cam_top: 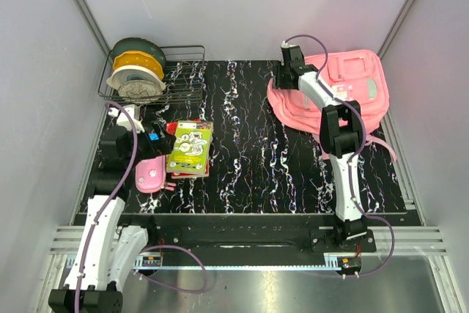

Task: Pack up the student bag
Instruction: Adjust the student bag at the center of the board.

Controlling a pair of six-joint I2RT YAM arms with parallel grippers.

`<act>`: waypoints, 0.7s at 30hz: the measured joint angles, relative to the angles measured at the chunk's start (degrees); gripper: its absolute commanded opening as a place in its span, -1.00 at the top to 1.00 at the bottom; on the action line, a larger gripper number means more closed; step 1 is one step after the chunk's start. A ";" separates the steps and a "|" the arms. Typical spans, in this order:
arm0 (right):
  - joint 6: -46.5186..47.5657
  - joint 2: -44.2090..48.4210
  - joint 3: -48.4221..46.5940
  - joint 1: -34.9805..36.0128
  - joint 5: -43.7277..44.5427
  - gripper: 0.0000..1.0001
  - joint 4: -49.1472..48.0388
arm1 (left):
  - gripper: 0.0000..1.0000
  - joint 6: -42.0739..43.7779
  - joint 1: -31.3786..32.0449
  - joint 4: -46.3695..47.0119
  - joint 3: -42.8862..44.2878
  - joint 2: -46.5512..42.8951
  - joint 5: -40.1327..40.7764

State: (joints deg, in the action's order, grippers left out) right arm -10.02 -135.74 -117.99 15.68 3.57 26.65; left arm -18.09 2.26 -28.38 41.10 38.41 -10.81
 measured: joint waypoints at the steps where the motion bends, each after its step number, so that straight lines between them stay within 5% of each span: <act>1: 0.44 -0.31 -0.50 0.15 0.15 0.21 0.31 | -0.98 -0.13 -0.63 0.00 0.00 0.35 -0.68; 2: 1.25 -0.39 -0.79 0.35 0.39 0.23 0.61 | -0.98 -0.17 -1.07 0.00 0.00 0.66 -1.05; 4: 2.01 -0.33 -0.94 0.83 1.09 0.57 1.05 | -0.98 -0.35 -1.68 0.02 0.00 1.11 -1.86; 12: 1.40 8.94 15.91 5.25 1.07 0.93 -5.84 | -0.98 -0.33 -1.90 0.04 0.00 1.81 -5.14; 21: -1.97 22.91 35.45 9.57 -7.26 0.88 -8.96 | -0.98 -0.07 -1.90 1.42 0.00 1.81 -10.60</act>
State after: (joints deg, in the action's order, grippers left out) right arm -11.99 -112.84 -82.54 25.26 -3.68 17.69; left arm -18.15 0.36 -26.96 41.10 40.23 -21.41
